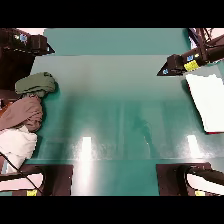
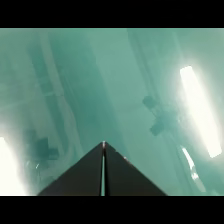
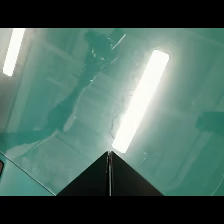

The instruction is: Fold the shirts.

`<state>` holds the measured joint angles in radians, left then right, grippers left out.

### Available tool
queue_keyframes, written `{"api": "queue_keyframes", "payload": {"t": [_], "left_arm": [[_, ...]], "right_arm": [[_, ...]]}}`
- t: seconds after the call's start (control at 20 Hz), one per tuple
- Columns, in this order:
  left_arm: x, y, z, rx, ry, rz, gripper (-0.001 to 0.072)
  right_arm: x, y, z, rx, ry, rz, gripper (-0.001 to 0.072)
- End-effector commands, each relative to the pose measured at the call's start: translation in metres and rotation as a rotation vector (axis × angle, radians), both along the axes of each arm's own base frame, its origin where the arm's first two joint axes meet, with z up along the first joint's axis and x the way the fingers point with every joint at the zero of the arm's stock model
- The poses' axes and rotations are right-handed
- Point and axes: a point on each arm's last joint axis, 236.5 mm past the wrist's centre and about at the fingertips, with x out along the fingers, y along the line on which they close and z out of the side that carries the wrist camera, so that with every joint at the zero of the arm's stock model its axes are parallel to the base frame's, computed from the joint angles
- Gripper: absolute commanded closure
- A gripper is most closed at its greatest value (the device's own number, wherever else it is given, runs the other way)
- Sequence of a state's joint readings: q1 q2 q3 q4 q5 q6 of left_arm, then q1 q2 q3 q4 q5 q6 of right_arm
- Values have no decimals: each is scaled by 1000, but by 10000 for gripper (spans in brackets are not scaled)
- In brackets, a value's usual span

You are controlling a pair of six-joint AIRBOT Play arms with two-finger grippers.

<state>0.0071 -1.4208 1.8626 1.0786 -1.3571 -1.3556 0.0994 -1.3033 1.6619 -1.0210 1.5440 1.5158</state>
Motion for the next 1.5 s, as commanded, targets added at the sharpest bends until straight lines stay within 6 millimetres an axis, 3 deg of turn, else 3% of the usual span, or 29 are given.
{"api": "queue_keyframes", "payload": {"t": [0.0, 0.05, 0.1, 0.15, 0.3, 0.4, 0.55, 0.7, 0.8, 0.85, 0.9, 0.95, 1.05, 1.15, 1.2, 1.3, 1.4, 1.45], "left_arm": [[11, 3, 6, 10, -58, 13, 679], [17, 13, 2, 53, -68, 32, 641], [24, 32, -12, 130, -54, 75, 348], [30, 55, -30, 206, -14, 140, 183], [44, 131, -97, 464, 132, 313, 185], [51, 151, -148, 476, 219, 341, 185], [46, 175, -218, 485, 354, 356, 185], [43, 189, -255, 487, 415, 365, 186], [46, 190, -262, 488, 414, 365, 188], [49, 189, -262, 481, 405, 372, 272], [49, 188, -261, 476, 404, 370, 621], [50, 185, -260, 461, 403, 369, 681], [49, 178, -252, 430, 414, 366, 682], [57, 162, -213, 386, 346, 343, 683], [62, 151, -181, 378, 278, 320, 683], [62, 113, -96, 344, 107, 221, 682], [39, 50, -5, 236, -80, 68, 682], [17, 14, 37, 161, -163, -24, 682]], "right_arm": [[0, 0, 0, 0, -1, 0, 691], [0, 0, 0, 0, 0, 0, 691], [0, 0, 0, 0, 0, 0, 691], [0, 0, 0, 0, 0, 0, 691], [0, 0, 0, 0, 0, 1, 691], [-1, 2, 0, 0, 0, 4, 691], [-1, 2, 0, 0, 0, 4, 691], [-1, 2, 0, 1, 0, 3, 691], [-1, 2, 0, 1, 0, 4, 691], [-1, 2, 0, 1, 0, 4, 691], [0, 1, 0, 1, -1, 3, 691], [0, 1, 0, 0, -1, 3, 691], [2, 1, 1, 3, -8, -2, 691], [7, 1, 8, 10, -40, -15, 691], [11, 1, 16, 15, -68, -20, 691], [21, 2, 43, 30, -157, -35, 691], [31, 2, 76, 52, -266, -54, 691], [36, 2, 93, 65, -321, -65, 692]]}}
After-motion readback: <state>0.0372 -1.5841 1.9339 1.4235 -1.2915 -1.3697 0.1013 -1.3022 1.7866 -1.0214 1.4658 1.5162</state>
